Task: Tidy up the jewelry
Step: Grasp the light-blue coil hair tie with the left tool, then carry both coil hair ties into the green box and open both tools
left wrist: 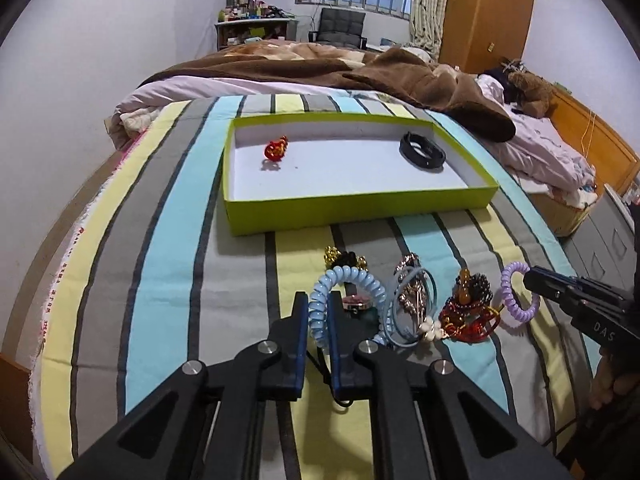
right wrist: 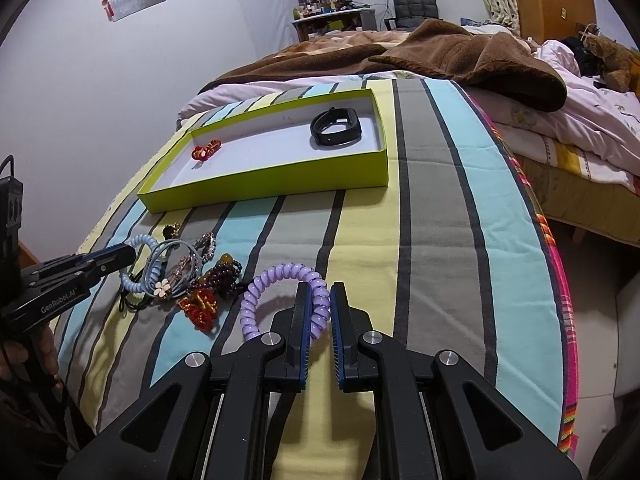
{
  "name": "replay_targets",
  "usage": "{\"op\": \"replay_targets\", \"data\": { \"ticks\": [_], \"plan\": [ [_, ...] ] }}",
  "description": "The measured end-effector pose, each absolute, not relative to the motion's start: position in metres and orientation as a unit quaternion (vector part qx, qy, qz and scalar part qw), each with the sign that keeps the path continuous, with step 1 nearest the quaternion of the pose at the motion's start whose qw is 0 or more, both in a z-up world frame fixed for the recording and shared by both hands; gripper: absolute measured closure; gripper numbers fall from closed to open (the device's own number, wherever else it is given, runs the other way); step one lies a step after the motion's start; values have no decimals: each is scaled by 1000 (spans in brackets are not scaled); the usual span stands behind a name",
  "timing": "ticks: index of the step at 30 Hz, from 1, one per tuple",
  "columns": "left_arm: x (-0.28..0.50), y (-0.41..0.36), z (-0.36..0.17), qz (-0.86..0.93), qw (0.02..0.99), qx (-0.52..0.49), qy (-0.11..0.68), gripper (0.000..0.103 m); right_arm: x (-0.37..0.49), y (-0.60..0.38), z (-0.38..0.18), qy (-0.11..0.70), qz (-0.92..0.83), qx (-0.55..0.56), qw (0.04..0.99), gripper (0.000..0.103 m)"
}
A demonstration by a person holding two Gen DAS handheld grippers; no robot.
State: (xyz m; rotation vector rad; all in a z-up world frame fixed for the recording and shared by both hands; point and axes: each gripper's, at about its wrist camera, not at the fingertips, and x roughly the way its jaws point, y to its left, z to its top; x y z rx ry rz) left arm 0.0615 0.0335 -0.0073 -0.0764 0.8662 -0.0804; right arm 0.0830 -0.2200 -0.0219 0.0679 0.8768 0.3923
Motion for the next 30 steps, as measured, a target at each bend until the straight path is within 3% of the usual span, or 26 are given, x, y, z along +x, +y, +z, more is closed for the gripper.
{"op": "replay_targets", "data": {
  "ticks": [30],
  "plan": [
    [30, 58, 2, -9, 918, -57, 393, 93, 76, -217, -7, 399, 193, 35, 896, 93]
  ]
}}
